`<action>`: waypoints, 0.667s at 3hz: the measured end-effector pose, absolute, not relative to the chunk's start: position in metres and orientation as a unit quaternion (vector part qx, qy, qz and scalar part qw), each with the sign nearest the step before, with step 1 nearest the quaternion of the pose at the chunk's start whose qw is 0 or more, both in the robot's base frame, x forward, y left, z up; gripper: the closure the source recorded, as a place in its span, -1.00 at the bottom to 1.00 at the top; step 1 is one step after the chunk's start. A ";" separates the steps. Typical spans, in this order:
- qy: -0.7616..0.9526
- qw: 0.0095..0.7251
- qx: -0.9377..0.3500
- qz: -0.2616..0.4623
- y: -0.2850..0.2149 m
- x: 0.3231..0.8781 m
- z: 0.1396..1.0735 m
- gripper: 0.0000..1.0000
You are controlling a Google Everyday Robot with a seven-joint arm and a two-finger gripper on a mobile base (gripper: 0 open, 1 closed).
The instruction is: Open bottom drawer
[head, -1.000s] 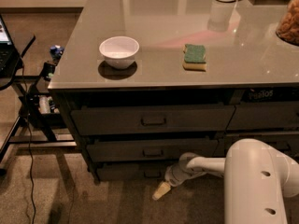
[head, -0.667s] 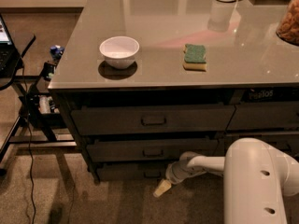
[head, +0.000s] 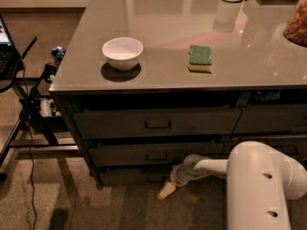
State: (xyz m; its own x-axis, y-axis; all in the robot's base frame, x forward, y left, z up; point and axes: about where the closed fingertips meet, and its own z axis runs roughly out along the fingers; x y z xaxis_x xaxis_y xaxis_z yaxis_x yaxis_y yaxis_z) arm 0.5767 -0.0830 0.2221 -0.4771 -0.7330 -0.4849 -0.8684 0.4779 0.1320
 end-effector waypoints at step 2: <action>0.829 0.187 -0.492 0.189 -0.077 0.600 0.199 -1.00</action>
Offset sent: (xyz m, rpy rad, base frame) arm 0.0433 0.0058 -0.0360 0.0139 -0.0176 0.0532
